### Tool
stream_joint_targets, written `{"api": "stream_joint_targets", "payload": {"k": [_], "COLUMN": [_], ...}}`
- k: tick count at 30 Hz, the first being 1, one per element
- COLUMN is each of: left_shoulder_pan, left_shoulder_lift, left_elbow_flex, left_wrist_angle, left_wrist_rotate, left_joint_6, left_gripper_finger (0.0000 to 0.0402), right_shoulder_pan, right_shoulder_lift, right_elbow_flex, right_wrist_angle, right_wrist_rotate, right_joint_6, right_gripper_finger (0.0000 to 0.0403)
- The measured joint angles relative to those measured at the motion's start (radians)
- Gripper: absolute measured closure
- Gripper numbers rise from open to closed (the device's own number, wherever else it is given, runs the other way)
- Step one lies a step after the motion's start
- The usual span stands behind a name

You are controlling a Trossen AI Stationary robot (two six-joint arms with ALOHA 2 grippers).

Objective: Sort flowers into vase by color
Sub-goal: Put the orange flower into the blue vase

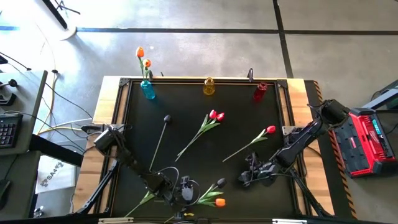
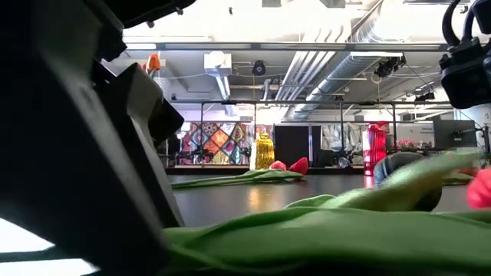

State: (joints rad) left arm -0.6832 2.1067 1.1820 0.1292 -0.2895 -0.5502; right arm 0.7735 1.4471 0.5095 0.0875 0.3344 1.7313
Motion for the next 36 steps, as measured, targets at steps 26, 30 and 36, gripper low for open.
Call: {"api": "stream_joint_targets", "payload": {"k": [26,30,36], "left_shoulder_pan": [0.253,0.326,0.458], "left_shoulder_lift": [-0.229,-0.303,-0.403], "left_elbow_flex": [-0.005,-0.048,-0.167], "left_wrist_angle": [0.015,0.085,0.309], "left_wrist_rotate": [-0.121,-0.11,0.006], "left_joint_6": [0.02,0.07,0.106], "left_gripper_finger": [0.0399,0.04,0.0401], "right_shoulder_pan": [0.0,0.01,0.035], "right_shoulder_lift": [0.0,0.0,0.0], "right_elbow_flex": [0.0,0.0,0.0], "right_wrist_angle": [0.021,0.077,0.295], "right_wrist_rotate": [0.158,0.234,0.413], "right_joint_6": [-0.003,-0.025,-0.283], "right_gripper_finger": [0.0306,0.0306,0.0306]}}
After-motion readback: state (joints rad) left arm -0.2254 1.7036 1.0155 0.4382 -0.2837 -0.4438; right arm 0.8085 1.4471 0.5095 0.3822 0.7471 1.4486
